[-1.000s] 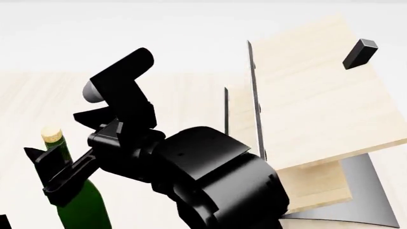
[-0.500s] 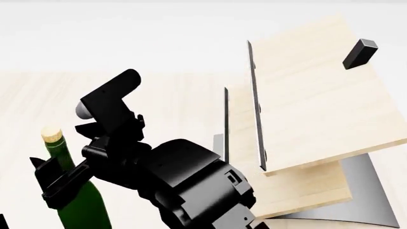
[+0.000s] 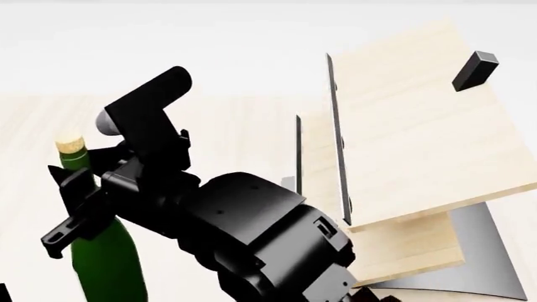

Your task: Put the wine bottle on the wine rack.

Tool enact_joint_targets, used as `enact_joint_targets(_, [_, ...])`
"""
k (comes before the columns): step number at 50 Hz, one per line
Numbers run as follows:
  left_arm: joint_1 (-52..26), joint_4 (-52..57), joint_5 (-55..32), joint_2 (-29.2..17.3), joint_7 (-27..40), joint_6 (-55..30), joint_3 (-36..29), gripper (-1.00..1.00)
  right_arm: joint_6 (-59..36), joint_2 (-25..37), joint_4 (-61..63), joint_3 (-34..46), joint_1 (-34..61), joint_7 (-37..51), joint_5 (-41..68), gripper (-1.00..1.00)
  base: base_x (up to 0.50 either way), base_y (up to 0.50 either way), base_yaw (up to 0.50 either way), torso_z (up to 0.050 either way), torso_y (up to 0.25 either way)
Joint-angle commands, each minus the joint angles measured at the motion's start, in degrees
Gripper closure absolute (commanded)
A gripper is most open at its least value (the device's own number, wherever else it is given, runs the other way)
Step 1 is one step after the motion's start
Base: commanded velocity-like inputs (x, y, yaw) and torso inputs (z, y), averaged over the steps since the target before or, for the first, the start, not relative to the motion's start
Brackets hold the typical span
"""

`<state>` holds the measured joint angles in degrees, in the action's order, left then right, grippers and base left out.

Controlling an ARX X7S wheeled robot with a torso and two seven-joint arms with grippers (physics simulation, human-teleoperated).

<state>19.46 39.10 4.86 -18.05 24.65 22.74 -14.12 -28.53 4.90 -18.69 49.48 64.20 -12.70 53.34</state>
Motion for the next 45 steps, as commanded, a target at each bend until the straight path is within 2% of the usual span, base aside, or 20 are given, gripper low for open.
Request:
enact_joint_targets(1, [-0.1,-0.1,0.1,-0.2,0.3,0.0,-0.2,-1.0,-2.7,3.4,9.1,-5.6,3.2,5.9,5.8,1.0,0.0,0.0,0.0,0.0,0.0])
enact_joint_targets(12, [-0.3,-0.2,0.6,-0.3,0.5,-0.3,-0.6,-1.0,-5.9,9.0,18.8,-16.1,6.4,14.1,17.7,1.0,0.0,0.0,0.0,0.0,0.0])
enact_joint_targets(17, [-0.4,0.1,0.6,-0.4,0.6,-0.8,-0.5,-1.0,-7.8,10.3,18.5,-23.4,8.0,24.7,27.3,1.0,0.0,0.0,0.0,0.0,0.002])
enact_joint_targets(21, [-0.5,0.2,0.7,-0.4,0.6,-1.0,-0.6,-1.0,-6.7,11.5,19.1,-29.2,7.6,30.0,34.3,1.0,0.0,0.0,0.0,0.0,0.0])
enact_joint_targets(30, [-0.6,0.1,0.5,-0.6,0.9,-1.2,-0.7,-1.0,-3.0,14.3,18.3,-37.2,4.9,35.8,41.2,1.0,0.0,0.0,0.0,0.0,0.0])
enact_joint_targets(45, [-1.0,-0.4,0.1,-0.8,1.3,-1.8,-0.7,-1.0,3.4,19.9,19.5,-47.0,2.4,43.8,43.8,1.0,0.0,0.0,0.0,0.0,0.001])
